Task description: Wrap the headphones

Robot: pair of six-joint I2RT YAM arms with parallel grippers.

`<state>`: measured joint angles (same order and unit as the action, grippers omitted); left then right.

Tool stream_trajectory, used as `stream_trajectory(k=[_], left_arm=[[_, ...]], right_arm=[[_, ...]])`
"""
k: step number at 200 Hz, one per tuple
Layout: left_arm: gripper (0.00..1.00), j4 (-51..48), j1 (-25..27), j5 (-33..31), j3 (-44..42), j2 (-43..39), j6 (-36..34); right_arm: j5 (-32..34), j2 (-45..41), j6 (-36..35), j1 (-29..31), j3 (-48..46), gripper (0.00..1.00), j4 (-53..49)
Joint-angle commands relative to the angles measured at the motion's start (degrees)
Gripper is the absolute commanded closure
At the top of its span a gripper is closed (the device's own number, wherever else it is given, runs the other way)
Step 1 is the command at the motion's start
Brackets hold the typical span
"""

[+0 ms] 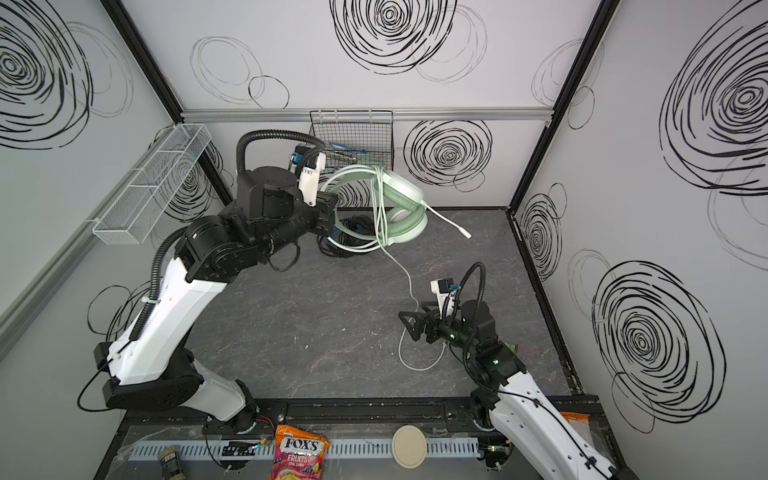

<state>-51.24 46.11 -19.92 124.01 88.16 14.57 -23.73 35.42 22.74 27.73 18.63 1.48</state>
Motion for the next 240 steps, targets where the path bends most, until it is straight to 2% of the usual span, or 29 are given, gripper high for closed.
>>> stream_trajectory(k=[1, 18, 48, 106, 118, 144, 155, 180, 204, 221, 240], left_arm=[[1.0, 9.98, -0.49, 2.65, 0.54, -3.03, 3.53], [1.0, 10.19, -0.68, 3.45, 0.02, -3.5, 3.91], [1.0, 11.16, -1.52, 5.84, -0.27, -4.12, 4.91], [1.0, 11.67, -2.59, 8.96, -0.1, -4.96, 6.12], [1.0, 12.33, -3.1, 9.9, -0.75, -5.44, 6.62], [1.0, 16.26, -5.61, 14.79, -4.24, -7.49, 9.37], [1.0, 18.3, -6.52, 17.04, -5.92, -8.54, 9.71], [1.0, 20.6, -8.1, 21.75, -7.64, -9.4, 12.52], [1.0, 23.66, -9.79, 26.01, -10.09, -10.7, 13.91], [1.0, 29.97, -11.09, 32.44, -14.37, -12.55, 15.84], [1.0, 37.81, -11.8, 42.63, -19.04, -13.85, 18.39]], right_arm=[[3.31, 1.27, -3.73, -0.43, 0.59, 0.0, 3.9], [3.73, 2.39, -4.8, -1.08, -0.75, 0.01, 7.4], [-0.01, 8.96, -5.84, -2.21, -2.2, 0.0, 14.66], [-1.87, 19.89, -5.63, -4.19, -0.25, 0.05, 21.41], [-2.65, 21.6, -5.0, -4.32, 0.7, 0.14, 22.23], [-4.0, 23.83, -5.29, -4.3, 3.69, 0.54, 19.38], [-4.35, 23.91, -5.47, -4.28, 4.42, 0.64, 18.75], [-5.75, 23.77, -4.91, -4.29, 4.55, 0.75, 20.08], [-5.68, 23.33, -5.14, -4.43, 5.39, 0.91, 19.25], [-4.36, 23.46, -4.92, -4.96, 5.9, 0.98, 18.76], [-3.39, 24.94, -5.4, -6.04, 8.1, 1.0, 17.03]])
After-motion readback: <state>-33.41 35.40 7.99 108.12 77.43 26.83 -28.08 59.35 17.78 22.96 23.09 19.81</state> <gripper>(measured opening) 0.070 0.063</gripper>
